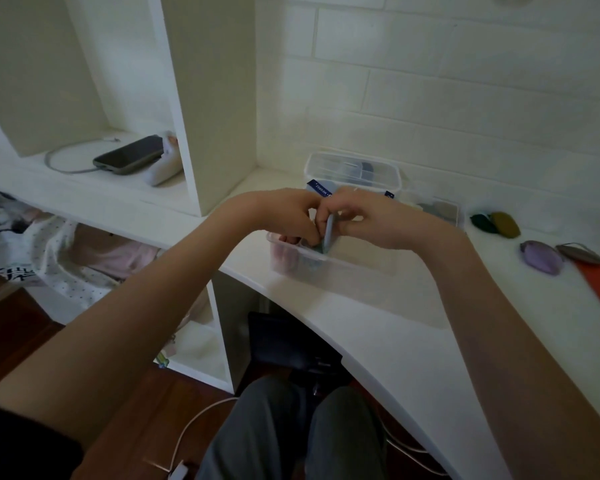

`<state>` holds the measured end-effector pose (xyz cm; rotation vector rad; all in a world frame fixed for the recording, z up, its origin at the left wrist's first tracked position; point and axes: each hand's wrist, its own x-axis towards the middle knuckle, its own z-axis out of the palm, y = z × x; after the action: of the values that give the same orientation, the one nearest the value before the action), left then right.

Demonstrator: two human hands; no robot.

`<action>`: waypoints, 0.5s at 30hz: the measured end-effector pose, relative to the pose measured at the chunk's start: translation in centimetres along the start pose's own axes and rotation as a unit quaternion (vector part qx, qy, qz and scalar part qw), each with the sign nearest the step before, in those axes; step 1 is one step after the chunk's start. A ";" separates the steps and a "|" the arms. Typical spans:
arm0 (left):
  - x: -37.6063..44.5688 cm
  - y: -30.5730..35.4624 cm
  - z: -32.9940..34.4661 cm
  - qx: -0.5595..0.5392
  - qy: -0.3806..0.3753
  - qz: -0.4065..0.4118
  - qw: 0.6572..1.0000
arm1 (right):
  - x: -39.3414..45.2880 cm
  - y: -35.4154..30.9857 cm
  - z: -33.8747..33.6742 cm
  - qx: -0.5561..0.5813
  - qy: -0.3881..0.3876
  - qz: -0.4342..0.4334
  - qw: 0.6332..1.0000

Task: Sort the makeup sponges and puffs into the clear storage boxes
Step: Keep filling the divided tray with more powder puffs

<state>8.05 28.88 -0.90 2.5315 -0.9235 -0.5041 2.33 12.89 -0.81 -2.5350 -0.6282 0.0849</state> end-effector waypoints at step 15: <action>-0.1 -0.1 -1.0 -0.001 -0.039 -0.009 0.999 | 0.4 -2.0 -0.6 -0.141 -0.027 0.040 0.989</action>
<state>8.49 29.26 -0.13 2.5365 -0.9273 -0.6138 1.95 14.32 0.73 -2.8407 -0.5946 0.0991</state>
